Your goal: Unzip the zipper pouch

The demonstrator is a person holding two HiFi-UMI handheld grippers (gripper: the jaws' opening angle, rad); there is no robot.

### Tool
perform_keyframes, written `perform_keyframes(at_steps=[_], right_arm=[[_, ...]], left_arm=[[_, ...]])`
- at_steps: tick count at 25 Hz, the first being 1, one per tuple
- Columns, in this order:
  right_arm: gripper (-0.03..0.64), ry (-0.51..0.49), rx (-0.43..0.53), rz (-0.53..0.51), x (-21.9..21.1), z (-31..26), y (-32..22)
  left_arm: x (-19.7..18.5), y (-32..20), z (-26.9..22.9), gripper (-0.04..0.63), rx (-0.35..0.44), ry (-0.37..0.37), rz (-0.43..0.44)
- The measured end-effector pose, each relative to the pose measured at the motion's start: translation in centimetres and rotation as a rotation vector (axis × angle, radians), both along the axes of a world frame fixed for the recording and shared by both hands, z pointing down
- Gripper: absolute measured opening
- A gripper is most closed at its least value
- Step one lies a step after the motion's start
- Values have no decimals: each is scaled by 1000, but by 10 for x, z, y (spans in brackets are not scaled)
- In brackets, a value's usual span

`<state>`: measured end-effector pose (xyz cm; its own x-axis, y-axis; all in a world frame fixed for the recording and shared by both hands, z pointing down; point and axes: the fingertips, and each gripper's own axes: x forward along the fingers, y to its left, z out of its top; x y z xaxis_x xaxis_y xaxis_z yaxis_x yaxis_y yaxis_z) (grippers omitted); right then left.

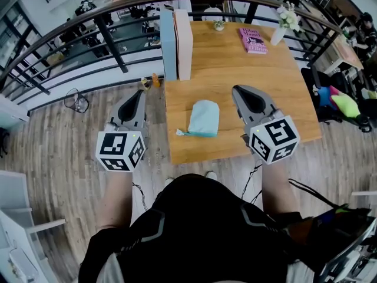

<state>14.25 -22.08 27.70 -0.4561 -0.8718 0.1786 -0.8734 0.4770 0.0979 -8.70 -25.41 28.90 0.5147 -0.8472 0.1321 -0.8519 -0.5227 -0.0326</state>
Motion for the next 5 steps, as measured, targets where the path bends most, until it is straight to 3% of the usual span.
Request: perform_keyframes(at_steps=[5], right_arm=[[8,-6,1,-6,-2,0,0]], left_arm=[[1,0,-3,29,15,-3,-6]])
